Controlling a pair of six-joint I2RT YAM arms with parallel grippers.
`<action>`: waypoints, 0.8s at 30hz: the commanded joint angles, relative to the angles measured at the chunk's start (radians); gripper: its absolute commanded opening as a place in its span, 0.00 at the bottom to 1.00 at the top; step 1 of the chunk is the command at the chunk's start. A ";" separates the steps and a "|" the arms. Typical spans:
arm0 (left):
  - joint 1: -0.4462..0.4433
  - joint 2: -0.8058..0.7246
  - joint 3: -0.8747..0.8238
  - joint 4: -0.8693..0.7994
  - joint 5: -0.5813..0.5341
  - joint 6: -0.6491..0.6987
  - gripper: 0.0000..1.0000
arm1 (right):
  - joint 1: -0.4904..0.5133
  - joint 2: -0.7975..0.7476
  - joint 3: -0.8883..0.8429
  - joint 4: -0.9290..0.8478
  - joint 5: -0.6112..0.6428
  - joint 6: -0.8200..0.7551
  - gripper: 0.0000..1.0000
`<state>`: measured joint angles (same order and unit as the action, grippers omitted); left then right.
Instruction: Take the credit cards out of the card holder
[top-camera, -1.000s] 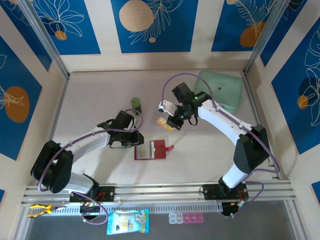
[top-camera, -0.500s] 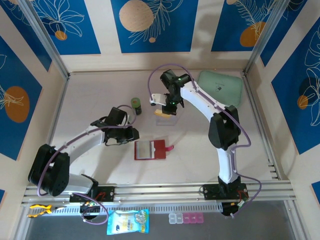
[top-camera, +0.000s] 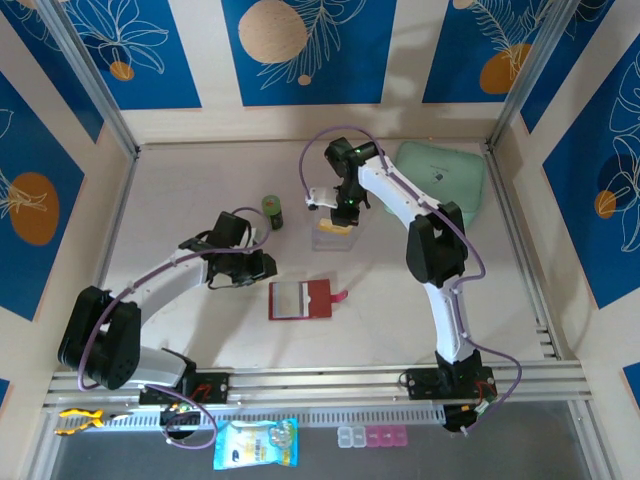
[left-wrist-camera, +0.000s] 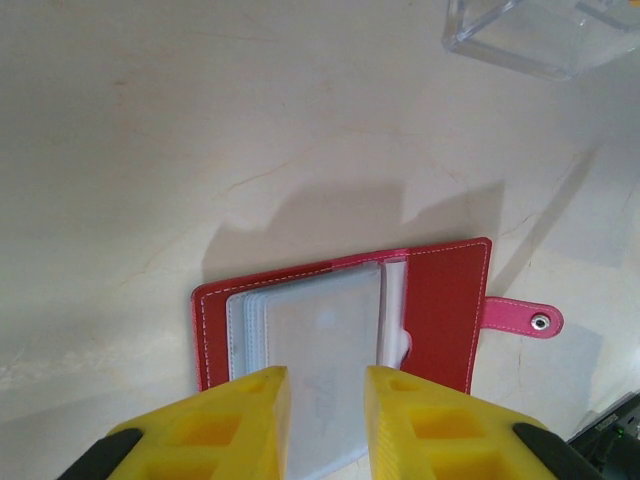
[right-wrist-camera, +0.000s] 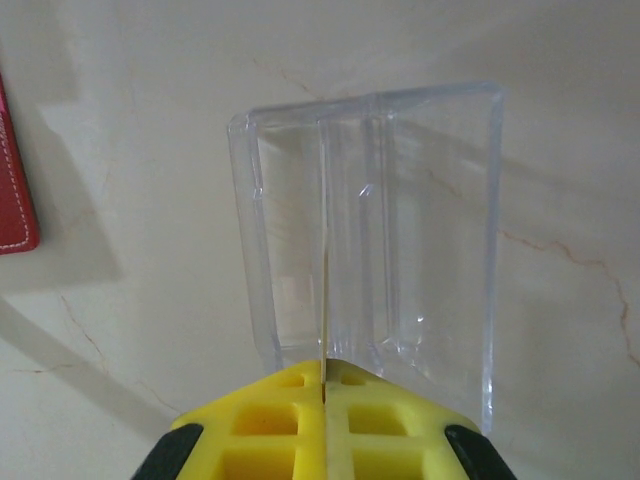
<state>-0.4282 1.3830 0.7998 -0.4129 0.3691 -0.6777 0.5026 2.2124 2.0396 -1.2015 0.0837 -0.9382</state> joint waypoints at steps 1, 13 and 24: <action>0.014 -0.013 0.011 -0.023 0.024 0.017 0.26 | 0.001 0.016 -0.020 -0.030 -0.006 -0.024 0.00; 0.024 -0.036 -0.013 -0.010 0.031 0.009 0.27 | 0.032 0.025 -0.120 -0.022 -0.045 -0.004 0.00; 0.028 -0.041 -0.022 -0.005 0.036 0.006 0.27 | 0.046 -0.026 -0.183 0.022 -0.024 0.047 0.20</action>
<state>-0.4133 1.3613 0.7853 -0.4088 0.3855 -0.6785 0.5434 2.2089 1.8675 -1.1736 0.0608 -0.9142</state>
